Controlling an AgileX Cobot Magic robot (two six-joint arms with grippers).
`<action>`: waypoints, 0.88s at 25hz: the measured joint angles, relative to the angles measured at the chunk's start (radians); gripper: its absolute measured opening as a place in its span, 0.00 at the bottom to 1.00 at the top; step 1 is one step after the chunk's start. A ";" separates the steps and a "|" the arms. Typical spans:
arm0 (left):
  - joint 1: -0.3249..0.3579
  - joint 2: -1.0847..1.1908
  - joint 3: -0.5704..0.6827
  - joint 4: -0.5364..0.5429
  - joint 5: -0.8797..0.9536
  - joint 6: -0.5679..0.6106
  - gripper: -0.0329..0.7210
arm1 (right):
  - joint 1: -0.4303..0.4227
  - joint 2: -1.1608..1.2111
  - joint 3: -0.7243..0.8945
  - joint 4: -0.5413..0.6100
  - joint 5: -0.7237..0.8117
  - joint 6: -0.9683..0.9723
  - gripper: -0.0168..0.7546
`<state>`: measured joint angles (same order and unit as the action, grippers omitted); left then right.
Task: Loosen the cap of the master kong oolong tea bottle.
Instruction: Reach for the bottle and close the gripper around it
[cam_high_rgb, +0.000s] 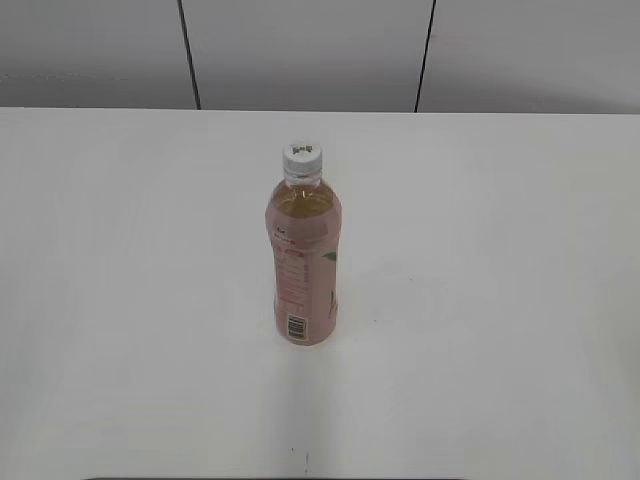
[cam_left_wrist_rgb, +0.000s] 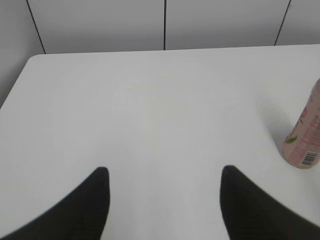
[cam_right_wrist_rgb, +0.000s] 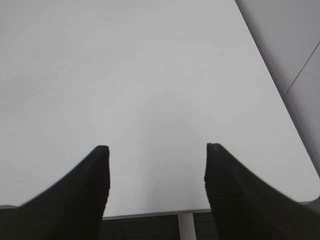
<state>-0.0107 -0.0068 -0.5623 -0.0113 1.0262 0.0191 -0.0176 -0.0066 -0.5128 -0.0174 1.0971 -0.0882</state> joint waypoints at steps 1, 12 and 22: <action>0.000 0.000 0.000 0.000 0.000 0.000 0.62 | 0.000 0.000 0.000 0.000 0.000 0.000 0.62; 0.000 0.000 0.000 0.000 0.000 0.000 0.62 | 0.000 0.000 0.000 0.000 0.000 0.000 0.62; 0.000 0.000 0.000 0.000 0.000 0.000 0.62 | 0.000 0.000 0.000 0.000 0.000 0.000 0.62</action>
<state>-0.0107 -0.0068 -0.5623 -0.0113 1.0262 0.0191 -0.0176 -0.0066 -0.5128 -0.0174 1.0971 -0.0882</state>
